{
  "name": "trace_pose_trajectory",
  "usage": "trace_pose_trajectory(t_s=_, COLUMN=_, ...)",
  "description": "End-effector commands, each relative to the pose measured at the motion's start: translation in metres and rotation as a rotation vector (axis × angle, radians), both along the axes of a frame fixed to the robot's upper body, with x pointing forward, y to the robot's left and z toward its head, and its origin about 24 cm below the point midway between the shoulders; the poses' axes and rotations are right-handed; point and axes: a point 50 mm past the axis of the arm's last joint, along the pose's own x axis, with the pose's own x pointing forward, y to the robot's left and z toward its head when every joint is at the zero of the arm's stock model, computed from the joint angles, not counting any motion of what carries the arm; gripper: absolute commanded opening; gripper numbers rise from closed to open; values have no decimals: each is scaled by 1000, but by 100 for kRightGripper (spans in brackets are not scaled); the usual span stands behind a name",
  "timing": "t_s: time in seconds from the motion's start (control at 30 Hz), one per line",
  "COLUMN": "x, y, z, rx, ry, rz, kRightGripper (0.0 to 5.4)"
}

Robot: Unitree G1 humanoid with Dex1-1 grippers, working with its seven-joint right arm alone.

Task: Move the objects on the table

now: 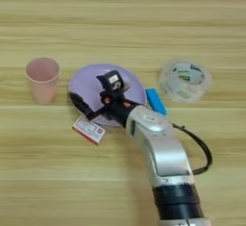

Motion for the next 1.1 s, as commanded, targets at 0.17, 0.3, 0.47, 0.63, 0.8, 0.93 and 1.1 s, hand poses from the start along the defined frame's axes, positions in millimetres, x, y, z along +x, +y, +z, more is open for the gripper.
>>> trace_pose_trajectory(t_s=0.17, x=-1, y=-44, z=33, rx=-84, ry=-118, rz=-183, kRightGripper=537)
trace_pose_trajectory(t_s=0.3, x=-3, y=-59, z=31, rx=-122, ry=-89, rz=-229, kRightGripper=537)
trace_pose_trajectory(t_s=0.47, x=-6, y=-79, z=30, rx=-146, ry=-46, rz=-300, kRightGripper=537)
trace_pose_trajectory(t_s=0.63, x=-9, y=-88, z=28, rx=-156, ry=-18, rz=-356, kRightGripper=537)
trace_pose_trajectory(t_s=0.8, x=-14, y=-82, z=26, rx=-157, ry=-10, rz=-371, kRightGripper=537)
trace_pose_trajectory(t_s=0.93, x=-16, y=-80, z=27, rx=-152, ry=-7, rz=-374, kRightGripper=537)
trace_pose_trajectory(t_s=1.1, x=-17, y=-87, z=30, rx=-148, ry=-8, rz=-380, kRightGripper=537)
